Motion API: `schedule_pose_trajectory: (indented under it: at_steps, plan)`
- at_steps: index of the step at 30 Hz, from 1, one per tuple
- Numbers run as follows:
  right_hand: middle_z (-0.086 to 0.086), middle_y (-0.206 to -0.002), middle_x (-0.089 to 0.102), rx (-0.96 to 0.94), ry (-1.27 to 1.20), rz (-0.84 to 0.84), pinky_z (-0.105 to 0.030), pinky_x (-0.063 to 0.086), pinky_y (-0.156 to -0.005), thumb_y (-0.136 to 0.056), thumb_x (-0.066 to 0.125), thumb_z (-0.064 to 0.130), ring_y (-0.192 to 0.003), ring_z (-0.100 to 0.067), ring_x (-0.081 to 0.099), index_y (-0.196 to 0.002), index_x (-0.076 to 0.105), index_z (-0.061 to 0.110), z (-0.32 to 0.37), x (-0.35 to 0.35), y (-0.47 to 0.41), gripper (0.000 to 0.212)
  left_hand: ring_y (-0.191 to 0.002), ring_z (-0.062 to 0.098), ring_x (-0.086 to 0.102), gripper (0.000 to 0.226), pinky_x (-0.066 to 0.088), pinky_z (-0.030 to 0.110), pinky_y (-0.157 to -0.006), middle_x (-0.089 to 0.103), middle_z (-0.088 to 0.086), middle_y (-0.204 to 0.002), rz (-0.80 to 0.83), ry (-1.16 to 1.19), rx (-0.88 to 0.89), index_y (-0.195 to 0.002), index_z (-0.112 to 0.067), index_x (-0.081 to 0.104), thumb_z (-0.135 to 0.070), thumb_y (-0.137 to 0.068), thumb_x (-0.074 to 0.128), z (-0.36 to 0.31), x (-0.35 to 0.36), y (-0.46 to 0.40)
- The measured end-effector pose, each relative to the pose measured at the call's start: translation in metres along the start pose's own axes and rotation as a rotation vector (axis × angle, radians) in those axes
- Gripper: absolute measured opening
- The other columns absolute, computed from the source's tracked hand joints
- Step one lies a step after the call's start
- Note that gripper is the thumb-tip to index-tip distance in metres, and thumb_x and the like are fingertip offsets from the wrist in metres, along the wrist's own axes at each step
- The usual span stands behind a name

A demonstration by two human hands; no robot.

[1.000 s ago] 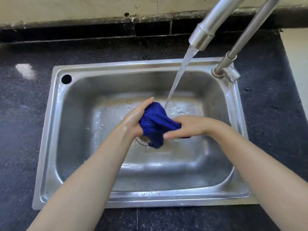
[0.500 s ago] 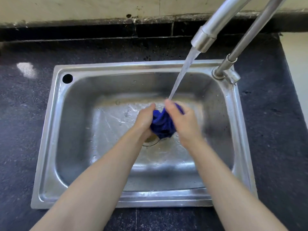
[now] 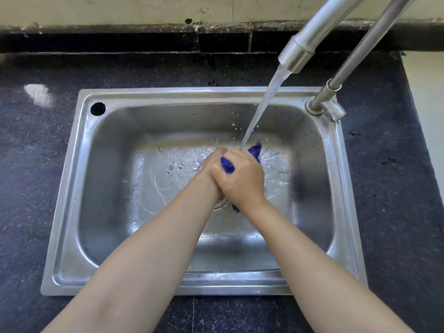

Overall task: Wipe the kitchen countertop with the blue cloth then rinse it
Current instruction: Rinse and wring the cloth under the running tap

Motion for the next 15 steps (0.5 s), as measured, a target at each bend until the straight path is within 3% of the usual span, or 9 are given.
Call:
schedule_pose_trajectory:
  at_steps: [2, 4, 6, 9, 12, 14, 15]
  plan:
    - [0.003, -0.050, 0.040, 0.199, 0.053, 0.025, -0.030, 0.025, -0.054, -0.078, 0.050, 0.031, -0.057, -0.022, 0.039, -0.050, 0.028, 0.019, -0.037, 0.003, -0.019, 0.038, -0.047, 0.011, 0.052, 0.046, 0.039, 0.021, -0.049, 0.052, -0.002, -0.051, 0.014, -0.059, -0.058, -0.055, -0.016, 0.055, -0.022, -0.097, 0.038, 0.012, 0.004, 0.002]
    - [-0.003, -0.054, 0.044, 0.442, 0.070, 0.123, -0.031, 0.032, -0.056, -0.083, 0.053, 0.029, -0.062, -0.028, 0.046, -0.051, 0.039, 0.013, -0.084, 0.004, -0.040, 0.038, -0.056, 0.014, 0.051, 0.032, 0.038, 0.025, -0.053, 0.054, 0.002, -0.059, 0.096, -0.168, -0.136, -0.065, -0.015, 0.057, -0.031, -0.092, 0.051, 0.027, 0.017, 0.010]
    - [-0.006, -0.056, 0.043, 0.482, 0.024, 0.229, -0.031, 0.031, -0.058, -0.085, 0.054, 0.028, -0.059, -0.023, 0.041, -0.055, 0.043, 0.012, -0.102, 0.000, -0.056, 0.036, -0.069, 0.016, 0.063, 0.034, 0.048, 0.025, -0.063, 0.066, 0.004, -0.074, 0.177, -0.281, -0.131, -0.086, -0.013, 0.064, -0.044, -0.090, 0.053, 0.024, 0.018, 0.017]
    - [-0.007, -0.057, 0.038, 0.440, -0.136, 0.395, -0.030, 0.030, -0.059, -0.086, 0.057, 0.034, -0.057, -0.016, 0.036, -0.059, 0.045, 0.009, -0.089, -0.004, -0.061, 0.039, -0.094, 0.018, 0.067, 0.049, 0.052, 0.029, -0.086, 0.071, 0.004, -0.102, 0.224, -0.743, -0.070, -0.108, -0.017, 0.064, -0.058, -0.083, 0.055, 0.007, 0.001, 0.025]
    - [-0.021, -0.075, 0.062, 0.423, -0.128, 0.674, -0.036, 0.047, -0.067, -0.079, 0.064, 0.049, -0.065, -0.021, 0.055, -0.080, 0.062, -0.001, -0.076, 0.000, -0.053, 0.050, -0.086, 0.017, 0.064, 0.033, 0.049, 0.023, -0.081, 0.069, 0.001, -0.096, 0.223, -1.221, 0.025, -0.097, -0.013, 0.066, -0.043, -0.082, 0.064, -0.001, -0.014, 0.023]
    - [-0.012, -0.088, 0.071, 0.412, -0.058, 0.850, -0.038, 0.053, -0.075, -0.077, 0.067, 0.051, -0.076, -0.023, 0.066, -0.093, 0.067, 0.007, -0.074, 0.001, -0.045, 0.047, -0.074, 0.015, 0.057, 0.024, 0.043, 0.014, -0.065, 0.066, 0.006, -0.087, 0.149, -1.282, 0.149, -0.088, -0.007, 0.065, -0.031, -0.085, 0.062, -0.016, -0.018, 0.024]
    - [-0.007, -0.087, 0.071, 0.406, -0.031, 0.921, -0.036, 0.052, -0.072, -0.079, 0.067, 0.048, -0.076, -0.022, 0.066, -0.095, 0.067, 0.009, -0.074, 0.000, -0.042, 0.042, -0.074, 0.015, 0.057, 0.024, 0.043, 0.015, -0.064, 0.068, 0.009, -0.088, 0.136, -1.251, 0.182, -0.089, -0.005, 0.066, -0.028, -0.085, 0.062, -0.022, -0.021, 0.026]
Point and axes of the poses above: each hand's wrist, its own y-axis away from the middle knuckle, its own x-axis out of the palm, z = x × y, the point moved 9 cm from there along -y, towards the middle knuckle
